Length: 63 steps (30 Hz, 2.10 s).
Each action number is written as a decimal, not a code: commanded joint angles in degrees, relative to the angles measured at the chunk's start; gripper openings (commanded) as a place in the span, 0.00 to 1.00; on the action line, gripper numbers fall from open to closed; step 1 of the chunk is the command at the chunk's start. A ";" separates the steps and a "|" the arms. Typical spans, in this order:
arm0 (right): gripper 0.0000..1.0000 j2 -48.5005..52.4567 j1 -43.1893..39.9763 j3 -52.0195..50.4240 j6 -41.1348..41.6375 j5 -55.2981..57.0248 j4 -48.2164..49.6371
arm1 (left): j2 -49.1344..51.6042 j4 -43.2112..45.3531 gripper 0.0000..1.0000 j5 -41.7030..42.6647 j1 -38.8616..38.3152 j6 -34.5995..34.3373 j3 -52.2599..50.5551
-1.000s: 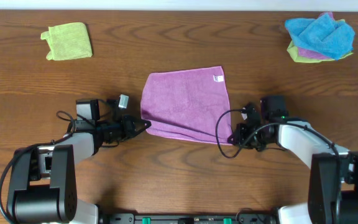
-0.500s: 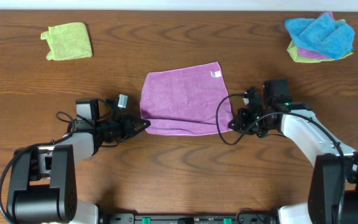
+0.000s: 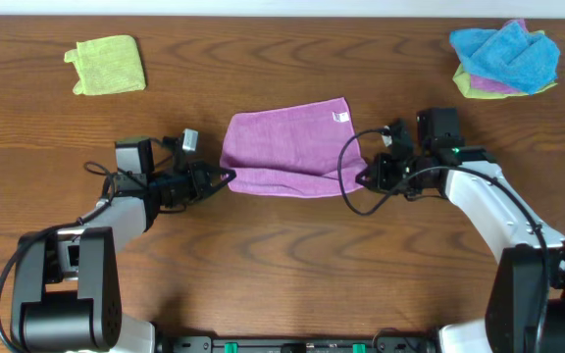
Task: Fold the cloth
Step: 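Lift the near edge and fold it forward over the far half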
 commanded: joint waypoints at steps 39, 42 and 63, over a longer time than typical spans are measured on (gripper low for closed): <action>0.02 15.76 6.38 15.65 8.09 11.41 16.37 | 5.03 0.59 0.06 -30.84 -4.00 5.22 12.94; 0.02 18.10 6.36 18.21 7.89 11.43 16.22 | 9.42 0.55 0.06 -29.22 -4.00 5.25 17.33; 0.02 24.44 5.92 26.25 6.82 12.87 8.31 | 21.27 -8.07 0.06 -23.17 -4.04 5.20 32.30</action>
